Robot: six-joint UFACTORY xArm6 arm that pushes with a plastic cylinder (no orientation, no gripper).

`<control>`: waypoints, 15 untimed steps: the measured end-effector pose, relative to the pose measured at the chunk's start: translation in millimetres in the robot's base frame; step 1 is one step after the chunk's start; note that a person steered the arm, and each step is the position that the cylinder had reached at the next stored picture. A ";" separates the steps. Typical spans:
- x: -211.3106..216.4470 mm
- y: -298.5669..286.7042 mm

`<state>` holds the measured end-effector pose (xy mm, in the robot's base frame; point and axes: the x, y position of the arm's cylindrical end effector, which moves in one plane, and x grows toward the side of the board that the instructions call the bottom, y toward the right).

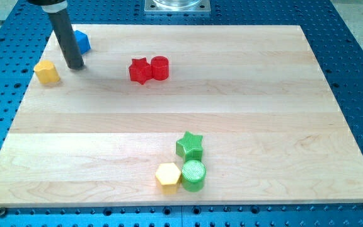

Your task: Push the yellow heart above the yellow hexagon

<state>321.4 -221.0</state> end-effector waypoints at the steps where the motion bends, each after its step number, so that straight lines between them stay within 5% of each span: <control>1: -31.0 -12.9; 5: -15.1 -79.4; 7: 79.8 -50.0; 10: 81.2 71.6; 11: 80.4 69.5; 13: 15.0 80.2; 15: 62.1 147.9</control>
<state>383.6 -73.1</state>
